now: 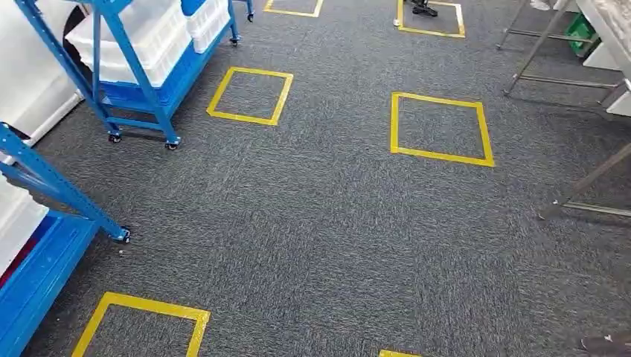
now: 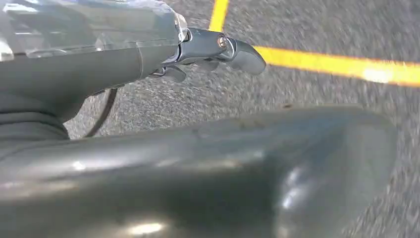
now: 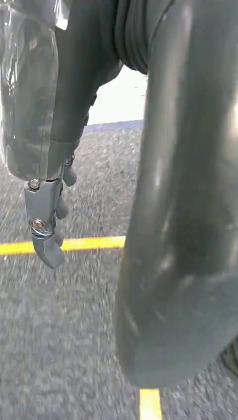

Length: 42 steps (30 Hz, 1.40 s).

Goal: Take the parts from the cabinet and place them on the table.

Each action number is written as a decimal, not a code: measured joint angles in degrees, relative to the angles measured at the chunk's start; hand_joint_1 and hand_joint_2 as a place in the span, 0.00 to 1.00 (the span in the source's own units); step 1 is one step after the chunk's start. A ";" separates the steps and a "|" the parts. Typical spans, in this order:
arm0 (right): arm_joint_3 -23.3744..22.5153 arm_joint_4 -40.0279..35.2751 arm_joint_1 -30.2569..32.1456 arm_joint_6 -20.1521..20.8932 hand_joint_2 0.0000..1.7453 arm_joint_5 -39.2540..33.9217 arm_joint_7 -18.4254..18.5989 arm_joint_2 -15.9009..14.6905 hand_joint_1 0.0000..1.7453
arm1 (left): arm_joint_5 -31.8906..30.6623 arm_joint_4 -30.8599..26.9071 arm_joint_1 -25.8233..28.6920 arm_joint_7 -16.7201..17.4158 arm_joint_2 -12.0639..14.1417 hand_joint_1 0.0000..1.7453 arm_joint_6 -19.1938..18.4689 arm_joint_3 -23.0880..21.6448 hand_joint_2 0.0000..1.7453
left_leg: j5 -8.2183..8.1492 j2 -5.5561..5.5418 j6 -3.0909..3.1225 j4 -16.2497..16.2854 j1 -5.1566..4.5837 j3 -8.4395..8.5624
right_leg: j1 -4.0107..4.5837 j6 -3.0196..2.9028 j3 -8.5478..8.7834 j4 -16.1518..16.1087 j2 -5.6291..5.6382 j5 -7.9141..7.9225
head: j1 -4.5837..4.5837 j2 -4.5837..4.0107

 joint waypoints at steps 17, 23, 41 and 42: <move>0.31 -1.77 0.46 3.10 0.00 4.44 -4.40 0.04 0.00 | 2.29 0.09 0.13 -1.03 2.43 0.00 0.85 1.03 0.00 | -0.42 8.08 -2.25 -1.19 0.53 1.24 | -0.89 1.12 1.88 -2.45 -9.78 -0.98 | 0.02 0.00; 0.31 -1.75 0.00 3.08 0.00 5.82 -5.49 0.02 0.00 | 2.80 0.66 0.43 -0.68 3.58 0.00 1.42 1.95 0.00 | 0.79 5.43 -0.05 -2.13 0.80 1.28 | -1.97 3.02 0.01 2.63 -5.24 -5.03 | 0.09 0.02; -0.02 -1.11 0.26 2.95 0.00 7.45 -5.75 0.31 0.00 | 2.58 2.77 0.32 -0.68 5.77 0.00 1.42 2.45 0.00 | -7.58 4.57 -3.69 14.97 1.26 -7.92 | -2.24 0.42 1.00 -2.29 -5.98 -0.33 | -0.39 0.00; -0.07 -1.09 0.26 2.95 0.00 7.45 -5.75 0.31 0.00 | 2.51 2.91 0.39 -0.68 5.83 0.00 1.40 2.45 0.00 | -7.87 4.65 -3.68 16.80 1.26 -8.43 | -1.97 0.33 0.87 -2.24 -6.75 -0.34 | -0.39 0.00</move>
